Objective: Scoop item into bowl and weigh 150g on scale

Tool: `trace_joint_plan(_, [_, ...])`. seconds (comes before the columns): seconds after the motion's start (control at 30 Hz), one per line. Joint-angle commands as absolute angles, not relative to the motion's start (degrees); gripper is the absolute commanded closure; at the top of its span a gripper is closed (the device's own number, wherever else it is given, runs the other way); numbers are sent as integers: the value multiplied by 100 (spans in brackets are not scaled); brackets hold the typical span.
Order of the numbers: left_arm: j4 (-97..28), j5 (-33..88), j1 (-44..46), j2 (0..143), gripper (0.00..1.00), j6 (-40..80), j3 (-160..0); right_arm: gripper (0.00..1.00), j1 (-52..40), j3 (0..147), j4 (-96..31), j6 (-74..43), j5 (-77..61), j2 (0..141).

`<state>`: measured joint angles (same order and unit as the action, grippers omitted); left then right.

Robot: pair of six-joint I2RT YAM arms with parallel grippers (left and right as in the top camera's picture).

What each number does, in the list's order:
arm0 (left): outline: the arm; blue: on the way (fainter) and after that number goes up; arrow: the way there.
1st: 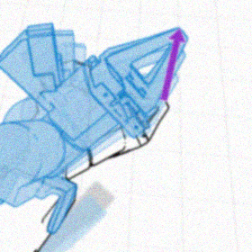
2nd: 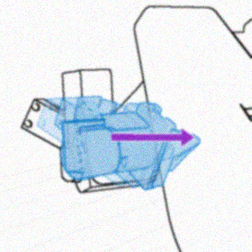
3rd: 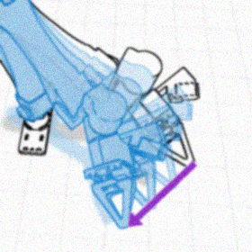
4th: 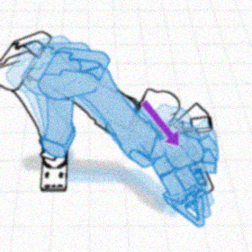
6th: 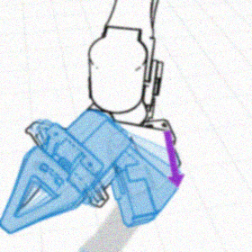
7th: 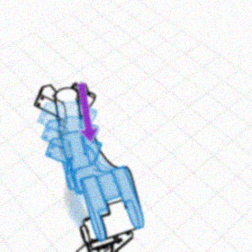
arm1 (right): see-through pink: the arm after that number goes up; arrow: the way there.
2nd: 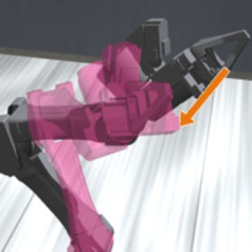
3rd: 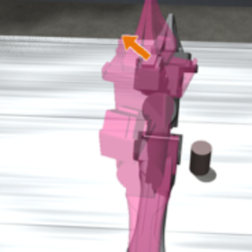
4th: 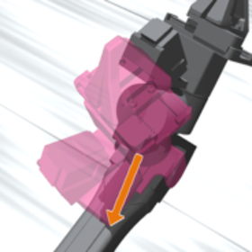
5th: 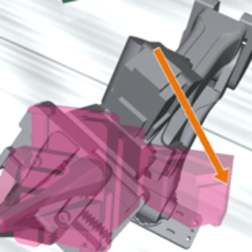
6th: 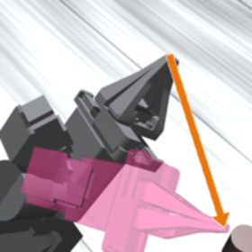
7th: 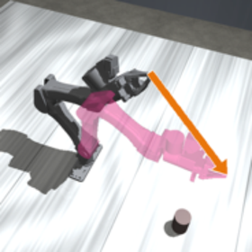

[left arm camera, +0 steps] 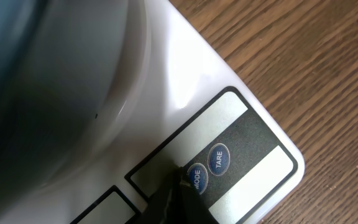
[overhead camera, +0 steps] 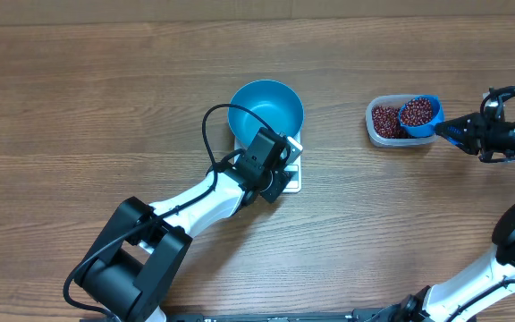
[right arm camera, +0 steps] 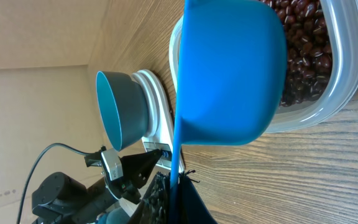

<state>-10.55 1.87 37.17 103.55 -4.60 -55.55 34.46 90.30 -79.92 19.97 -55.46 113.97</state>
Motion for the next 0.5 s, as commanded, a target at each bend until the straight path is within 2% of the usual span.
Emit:
trace_joint_plan(0.0, [-1083,148,3756,10661,96,-515,-5496,96,3437,9006,-7985,2108,-5706,11419])
trace_joint_plan(0.47, [-1264,128,3754,10335,96,-720,-5621,96,3435,9006,-7983,2108,-5706,11419])
